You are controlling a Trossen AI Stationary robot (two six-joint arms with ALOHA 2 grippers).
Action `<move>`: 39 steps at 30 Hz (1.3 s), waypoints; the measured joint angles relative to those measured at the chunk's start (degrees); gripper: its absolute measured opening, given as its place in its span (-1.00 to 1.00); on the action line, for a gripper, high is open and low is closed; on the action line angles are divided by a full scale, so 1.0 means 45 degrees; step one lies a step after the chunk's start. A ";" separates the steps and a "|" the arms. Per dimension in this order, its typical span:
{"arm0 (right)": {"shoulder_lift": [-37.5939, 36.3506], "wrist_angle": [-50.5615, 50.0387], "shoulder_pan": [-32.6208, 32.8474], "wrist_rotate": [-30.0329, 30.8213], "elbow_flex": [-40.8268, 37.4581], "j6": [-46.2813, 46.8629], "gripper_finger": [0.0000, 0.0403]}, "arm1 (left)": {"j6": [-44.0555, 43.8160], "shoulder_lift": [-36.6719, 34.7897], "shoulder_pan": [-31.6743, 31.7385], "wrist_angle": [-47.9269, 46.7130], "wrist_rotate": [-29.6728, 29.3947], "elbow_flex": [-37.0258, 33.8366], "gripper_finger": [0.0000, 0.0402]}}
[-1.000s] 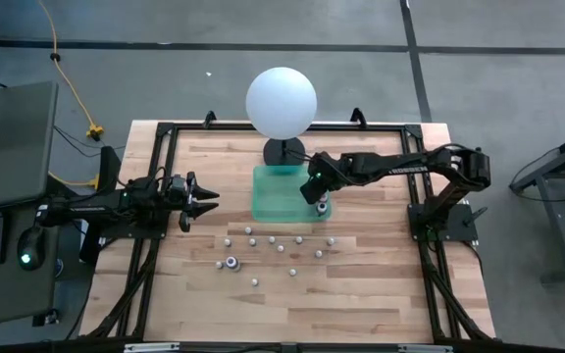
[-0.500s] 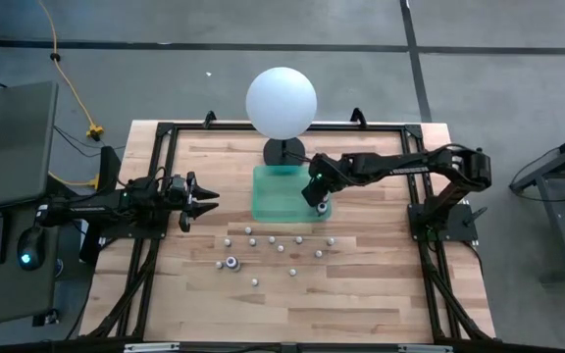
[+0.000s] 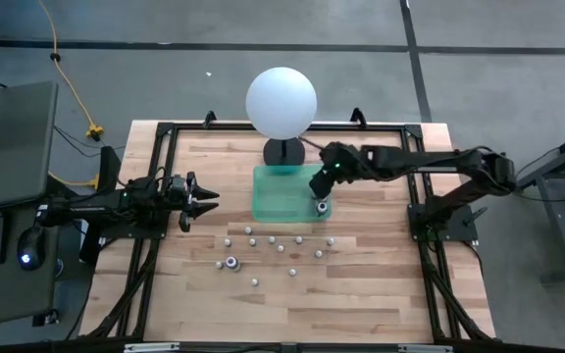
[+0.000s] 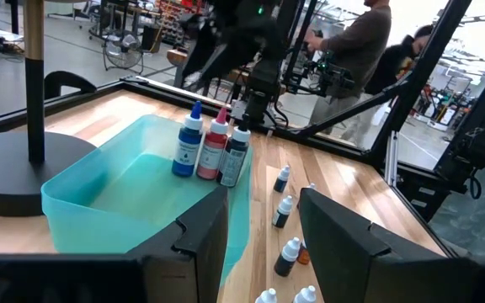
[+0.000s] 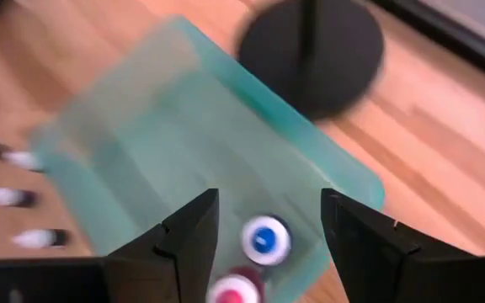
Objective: Pick & Place food coloring
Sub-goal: Put the large purple food coloring bottle into the bin
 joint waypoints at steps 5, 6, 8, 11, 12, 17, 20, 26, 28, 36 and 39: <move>-0.0971 0.1451 0.0231 -0.1368 0.0010 -0.1427 -0.01 | 0.0001 -0.0004 0.0000 0.0000 0.0000 0.0001 -0.27; -0.1151 0.1745 0.0366 -0.1615 0.0010 -0.1823 -0.01 | 0.0001 0.0000 -0.0001 0.0000 0.0000 0.0004 -0.27; -0.1407 0.2334 0.0715 -0.1967 0.0010 -0.2617 -0.01 | 0.0001 -0.0004 0.0000 0.0000 0.0000 -0.0001 -0.27; -0.1665 0.2985 0.1338 -0.2282 0.0019 -0.3647 -0.01 | 0.0001 -0.0004 0.0000 0.0000 0.0000 0.0004 -0.27; -0.1699 0.3120 0.1553 -0.2335 0.0019 -0.3964 -0.01 | 0.0001 -0.0002 -0.0002 0.0000 0.0000 -0.0001 -0.27; -0.1712 0.3081 0.2569 -0.2414 0.0019 -0.4398 -0.01 | -0.0004 -0.0004 -0.0005 0.0000 0.0000 0.0004 -0.27; -0.1712 0.3020 0.3180 -0.2331 0.0019 -0.4390 -0.01 | 0.0001 -0.0001 -0.0003 0.0000 0.0000 0.0002 -0.27; -0.1699 0.3020 0.4307 -0.1916 0.0019 -0.4294 -0.01 | 0.0001 0.0000 0.0000 0.0000 0.0000 0.0004 -0.27; -0.1687 0.2930 0.4647 -0.1597 0.0019 -0.4296 -0.01 | -0.0002 -0.0004 0.0000 0.0000 0.0000 0.0001 -0.27; -0.1683 0.2546 0.5430 -0.1045 0.0019 -0.3371 -0.01 | -0.0003 -0.0003 -0.0001 0.0000 0.0000 0.0004 -0.27; -0.1678 0.2544 0.5803 -0.1110 0.0019 -0.3188 -0.01 | 0.0001 -0.0004 -0.0003 0.0000 0.0000 0.0004 -0.27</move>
